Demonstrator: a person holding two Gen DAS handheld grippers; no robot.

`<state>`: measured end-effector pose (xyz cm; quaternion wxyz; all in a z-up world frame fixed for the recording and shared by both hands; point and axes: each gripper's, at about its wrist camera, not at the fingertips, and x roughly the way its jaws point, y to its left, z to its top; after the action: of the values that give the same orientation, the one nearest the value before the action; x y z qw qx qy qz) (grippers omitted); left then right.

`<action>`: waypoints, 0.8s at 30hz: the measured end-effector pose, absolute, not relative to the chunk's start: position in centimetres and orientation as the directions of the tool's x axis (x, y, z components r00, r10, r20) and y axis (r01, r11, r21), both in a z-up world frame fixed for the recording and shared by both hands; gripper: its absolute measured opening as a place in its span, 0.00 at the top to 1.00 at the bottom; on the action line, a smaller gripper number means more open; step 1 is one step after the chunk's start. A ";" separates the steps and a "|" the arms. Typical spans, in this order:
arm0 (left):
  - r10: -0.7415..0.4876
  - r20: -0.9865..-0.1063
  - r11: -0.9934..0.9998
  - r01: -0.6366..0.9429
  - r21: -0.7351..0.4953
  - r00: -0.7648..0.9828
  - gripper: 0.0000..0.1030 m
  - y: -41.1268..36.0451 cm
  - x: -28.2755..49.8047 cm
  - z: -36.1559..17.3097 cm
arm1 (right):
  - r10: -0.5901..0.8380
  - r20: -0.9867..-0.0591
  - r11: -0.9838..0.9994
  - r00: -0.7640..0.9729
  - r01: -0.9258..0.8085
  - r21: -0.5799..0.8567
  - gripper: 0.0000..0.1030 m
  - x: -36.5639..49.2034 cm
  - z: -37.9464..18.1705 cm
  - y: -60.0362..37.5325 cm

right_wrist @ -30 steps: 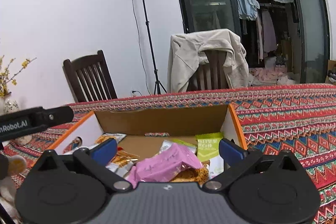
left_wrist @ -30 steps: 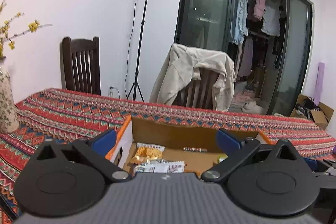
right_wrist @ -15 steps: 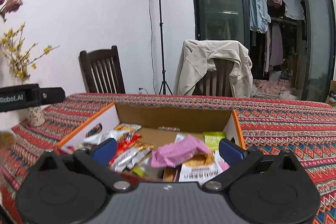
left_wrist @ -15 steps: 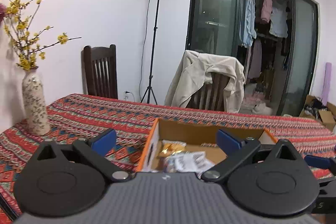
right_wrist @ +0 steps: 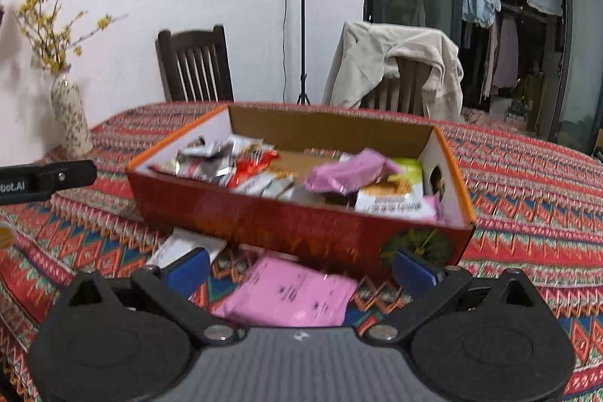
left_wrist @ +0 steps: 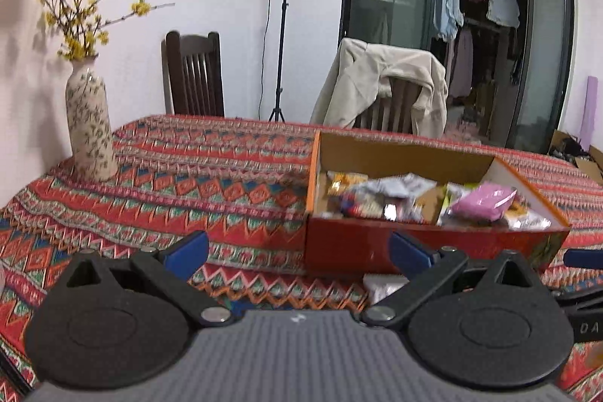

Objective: Organize snacks
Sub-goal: 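Withdraw both tools from the box toward the remaining snacks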

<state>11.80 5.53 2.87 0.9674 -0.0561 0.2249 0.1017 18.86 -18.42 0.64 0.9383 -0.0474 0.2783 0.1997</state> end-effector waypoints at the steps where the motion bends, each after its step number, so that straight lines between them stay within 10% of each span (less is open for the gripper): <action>1: 0.169 -0.449 0.973 -0.221 -0.065 0.877 0.00 5.6 11.7 2.7 | 0.337 -0.553 0.919 0.762 -0.395 0.016 0.00 18.9 0.4 -18.2; 24: 0.073 -0.454 0.965 -0.179 -0.194 0.888 0.00 7.6 11.3 -1.1 | 0.261 -0.650 0.947 0.713 -0.320 0.029 0.05 21.9 -4.5 -15.4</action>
<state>11.35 7.60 -1.12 0.9647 -0.1159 0.2274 0.0653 21.91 -15.42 -4.54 0.9246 -0.0427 0.3445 0.1570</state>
